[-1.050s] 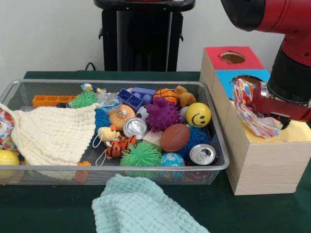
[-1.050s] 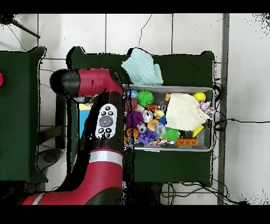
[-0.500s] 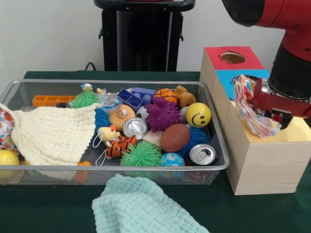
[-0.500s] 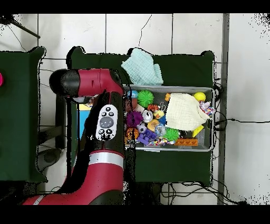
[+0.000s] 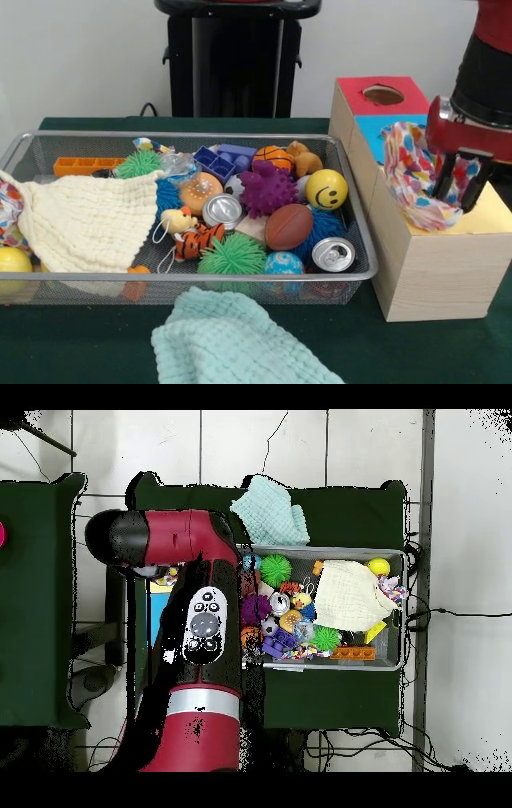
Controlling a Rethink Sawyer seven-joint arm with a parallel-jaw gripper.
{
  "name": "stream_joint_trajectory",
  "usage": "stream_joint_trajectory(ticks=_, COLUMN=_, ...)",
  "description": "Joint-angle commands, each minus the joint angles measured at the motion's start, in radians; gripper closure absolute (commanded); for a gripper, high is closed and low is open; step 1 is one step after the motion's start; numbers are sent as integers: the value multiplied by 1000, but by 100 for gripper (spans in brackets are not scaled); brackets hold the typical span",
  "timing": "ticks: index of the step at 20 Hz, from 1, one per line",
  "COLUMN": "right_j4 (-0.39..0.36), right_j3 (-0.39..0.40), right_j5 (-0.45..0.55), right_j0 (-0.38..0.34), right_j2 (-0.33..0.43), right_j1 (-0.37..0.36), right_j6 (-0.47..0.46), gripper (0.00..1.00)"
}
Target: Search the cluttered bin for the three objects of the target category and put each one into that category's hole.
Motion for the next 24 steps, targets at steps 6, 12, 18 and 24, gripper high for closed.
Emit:
stream_joint_trajectory(ticks=6, right_j4=7, right_j3=147, right_j5=11, right_j0=-71, right_j2=83, right_j1=-147, right_j6=15, gripper=0)
stream_joint_trajectory(ticks=12, right_j4=-6, right_j3=171, right_j5=-42, right_j0=-72, right_j2=92, right_j1=-136, right_j6=36, gripper=0)
stream_joint_trajectory(ticks=18, right_j4=-18, right_j3=169, right_j5=-57, right_j0=-73, right_j2=95, right_j1=-135, right_j6=26, gripper=0)
stream_joint_trajectory(ticks=24, right_j4=-15, right_j3=173, right_j5=-67, right_j0=-80, right_j2=102, right_j1=-132, right_j6=24, gripper=100)
